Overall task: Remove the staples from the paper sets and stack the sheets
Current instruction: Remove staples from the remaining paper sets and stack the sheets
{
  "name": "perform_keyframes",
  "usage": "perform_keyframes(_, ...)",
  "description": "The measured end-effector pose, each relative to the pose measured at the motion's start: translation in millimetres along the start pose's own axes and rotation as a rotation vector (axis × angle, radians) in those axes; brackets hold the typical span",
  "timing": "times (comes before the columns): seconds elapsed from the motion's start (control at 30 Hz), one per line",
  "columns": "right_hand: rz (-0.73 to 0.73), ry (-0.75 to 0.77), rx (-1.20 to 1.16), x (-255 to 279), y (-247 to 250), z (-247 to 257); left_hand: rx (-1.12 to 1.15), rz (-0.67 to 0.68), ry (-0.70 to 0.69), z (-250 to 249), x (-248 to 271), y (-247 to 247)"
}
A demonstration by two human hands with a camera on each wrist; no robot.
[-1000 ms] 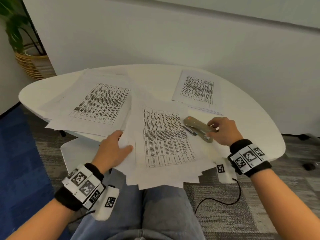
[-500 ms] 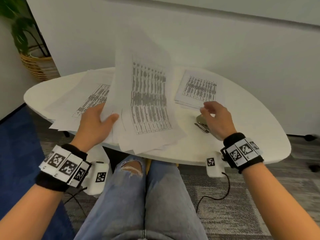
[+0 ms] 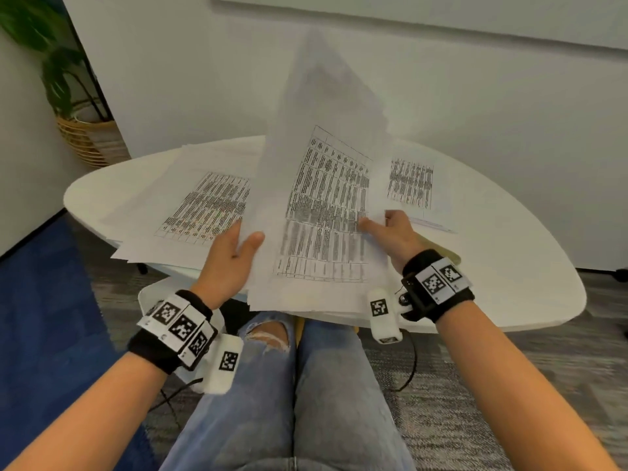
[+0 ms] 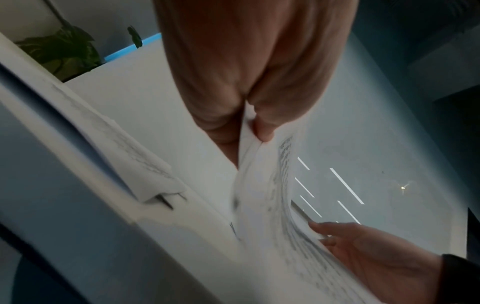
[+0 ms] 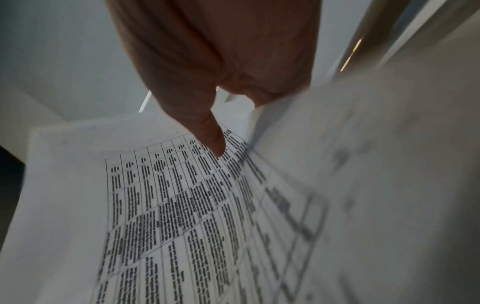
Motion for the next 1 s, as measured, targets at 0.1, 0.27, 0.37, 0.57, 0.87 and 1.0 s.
perform_keyframes(0.1,-0.011,0.029,-0.07,-5,6,5,0.039,0.038,0.011,1,-6,-6)
perform_keyframes(0.27,0.035,0.023,-0.219,4,19,22,0.08,0.123,0.026,-4,-23,-13)
perform_keyframes(0.37,0.058,0.022,-0.332,11,26,30,0.173,0.154,0.037,-6,-33,-15)
perform_keyframes(0.57,0.094,0.184,-0.491,17,37,46,0.145,0.196,0.073,-4,-46,-26)
perform_keyframes(0.87,-0.023,0.523,-0.275,35,53,101,-0.07,0.085,-0.047,-60,-85,-19)
perform_keyframes(1.0,-0.068,0.605,-0.122,36,50,124,-0.085,-0.043,-0.142,-99,-95,-12)
Point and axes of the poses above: each hand's wrist, its own x-axis away from the middle knuckle, its own y-axis out of the back of the hand, z = x × y, the point moved 7 cm from there along -x, towards the middle knuckle, and after that the axes turned 2 degrees about z, right-handed, at the moved point
